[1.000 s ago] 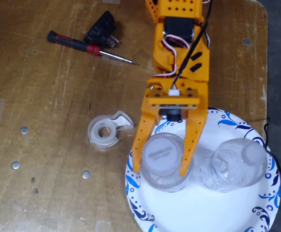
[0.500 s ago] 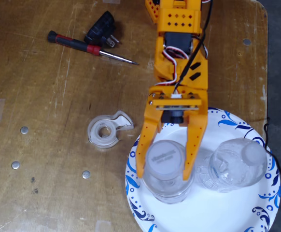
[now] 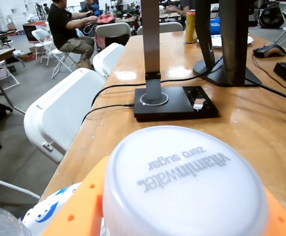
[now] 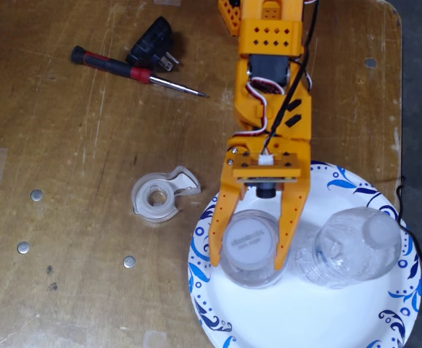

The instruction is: Move the bottles to the plate

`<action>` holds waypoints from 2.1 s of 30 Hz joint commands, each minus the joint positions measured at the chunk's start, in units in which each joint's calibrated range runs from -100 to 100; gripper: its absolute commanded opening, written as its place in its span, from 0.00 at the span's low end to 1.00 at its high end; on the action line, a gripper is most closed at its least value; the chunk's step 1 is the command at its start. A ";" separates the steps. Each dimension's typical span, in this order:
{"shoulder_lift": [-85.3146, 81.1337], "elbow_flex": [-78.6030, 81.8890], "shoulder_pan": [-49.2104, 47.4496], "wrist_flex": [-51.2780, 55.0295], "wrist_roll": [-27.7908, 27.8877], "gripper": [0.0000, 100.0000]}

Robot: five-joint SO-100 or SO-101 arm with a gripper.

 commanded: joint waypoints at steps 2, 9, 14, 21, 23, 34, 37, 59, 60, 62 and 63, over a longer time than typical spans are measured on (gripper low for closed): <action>0.00 -0.31 0.12 -1.21 -0.05 0.13; 0.00 1.40 0.02 -1.21 -0.05 0.13; 0.00 4.28 -0.09 -2.78 -0.05 0.13; 0.08 10.95 -0.09 -16.36 2.51 0.13; 0.00 11.49 -0.09 -17.23 2.45 0.13; 0.00 11.49 -0.20 -16.71 2.40 0.13; 0.08 11.49 -0.20 -16.71 2.40 0.13; 0.08 12.12 -0.31 -16.71 2.35 0.14; 0.08 12.12 -0.63 -16.71 2.30 0.14; 0.08 12.03 -0.85 -16.71 0.89 0.18; 0.00 12.03 -0.85 -16.71 -0.05 0.21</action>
